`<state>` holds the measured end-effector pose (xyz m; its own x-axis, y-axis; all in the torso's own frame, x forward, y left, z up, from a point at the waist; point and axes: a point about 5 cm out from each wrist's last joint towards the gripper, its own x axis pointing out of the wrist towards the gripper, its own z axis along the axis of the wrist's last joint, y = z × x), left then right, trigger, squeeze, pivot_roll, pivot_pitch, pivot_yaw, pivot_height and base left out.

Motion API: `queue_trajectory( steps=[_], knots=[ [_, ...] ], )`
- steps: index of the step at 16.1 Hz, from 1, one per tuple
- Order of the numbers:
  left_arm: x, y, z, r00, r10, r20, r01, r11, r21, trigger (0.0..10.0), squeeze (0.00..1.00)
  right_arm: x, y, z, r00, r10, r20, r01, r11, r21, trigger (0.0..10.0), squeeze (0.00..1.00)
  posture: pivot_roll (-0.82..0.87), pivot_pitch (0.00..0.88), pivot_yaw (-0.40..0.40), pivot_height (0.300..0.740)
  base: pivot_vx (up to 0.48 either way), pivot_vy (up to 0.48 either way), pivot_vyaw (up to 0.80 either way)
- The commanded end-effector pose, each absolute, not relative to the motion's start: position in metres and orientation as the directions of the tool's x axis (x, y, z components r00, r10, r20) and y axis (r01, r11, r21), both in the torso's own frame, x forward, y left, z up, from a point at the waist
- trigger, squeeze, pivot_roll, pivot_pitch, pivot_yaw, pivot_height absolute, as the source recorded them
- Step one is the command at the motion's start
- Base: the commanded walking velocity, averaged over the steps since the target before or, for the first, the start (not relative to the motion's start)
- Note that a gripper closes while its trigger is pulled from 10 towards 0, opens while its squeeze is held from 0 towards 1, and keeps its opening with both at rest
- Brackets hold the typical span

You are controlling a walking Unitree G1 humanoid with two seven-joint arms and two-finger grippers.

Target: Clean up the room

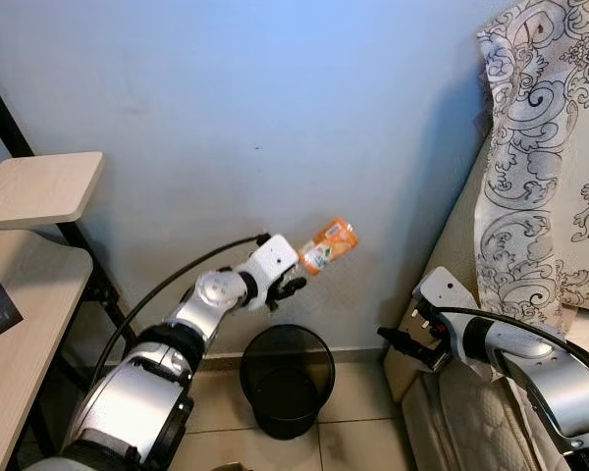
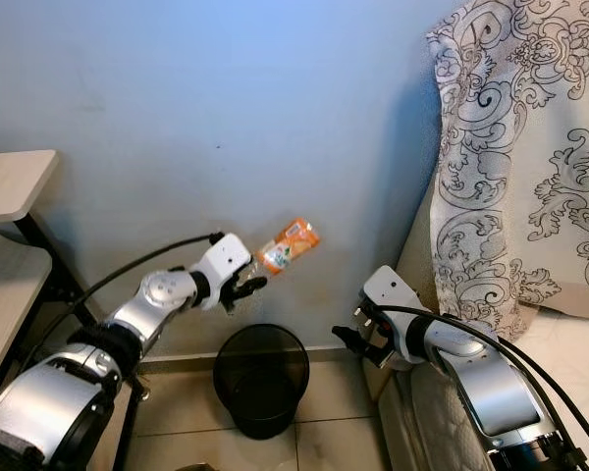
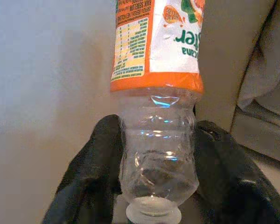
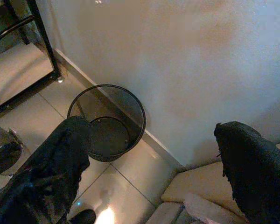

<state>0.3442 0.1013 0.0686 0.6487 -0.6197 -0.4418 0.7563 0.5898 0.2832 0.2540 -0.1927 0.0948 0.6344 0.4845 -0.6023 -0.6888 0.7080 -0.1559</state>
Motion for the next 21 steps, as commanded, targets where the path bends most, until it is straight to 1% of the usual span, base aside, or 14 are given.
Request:
queue_trajectory(
  steps=[1, 15, 21],
  knots=[
    [0.346, 0.101, 0.071, 0.653, -0.614, -0.444, 0.754, 0.584, 0.301, 10.0, 1.00, 0.255, -0.191, 0.101, 0.640, 0.498, -0.584, -0.689, 0.710, -0.149, 10.0, 0.00, -0.20, 0.000, 0.030, 0.740, 0.000, 0.000, 0.00],
    [0.341, 0.106, 0.063, 0.631, -0.611, -0.479, 0.772, 0.559, 0.303, 10.0, 1.00, 0.255, -0.186, 0.100, 0.615, 0.514, -0.598, -0.709, 0.692, -0.135, 10.0, 0.00, -0.18, 0.000, 0.010, 0.740, 0.000, 0.000, 0.00],
    [0.338, 0.107, 0.059, 0.598, -0.624, -0.503, 0.797, 0.533, 0.285, 10.0, 1.00, 0.256, -0.185, 0.099, 0.614, 0.519, -0.595, -0.709, 0.693, -0.128, 10.0, 0.00, -0.18, 0.000, 0.021, 0.740, 0.000, 0.000, 0.00]
  ],
)
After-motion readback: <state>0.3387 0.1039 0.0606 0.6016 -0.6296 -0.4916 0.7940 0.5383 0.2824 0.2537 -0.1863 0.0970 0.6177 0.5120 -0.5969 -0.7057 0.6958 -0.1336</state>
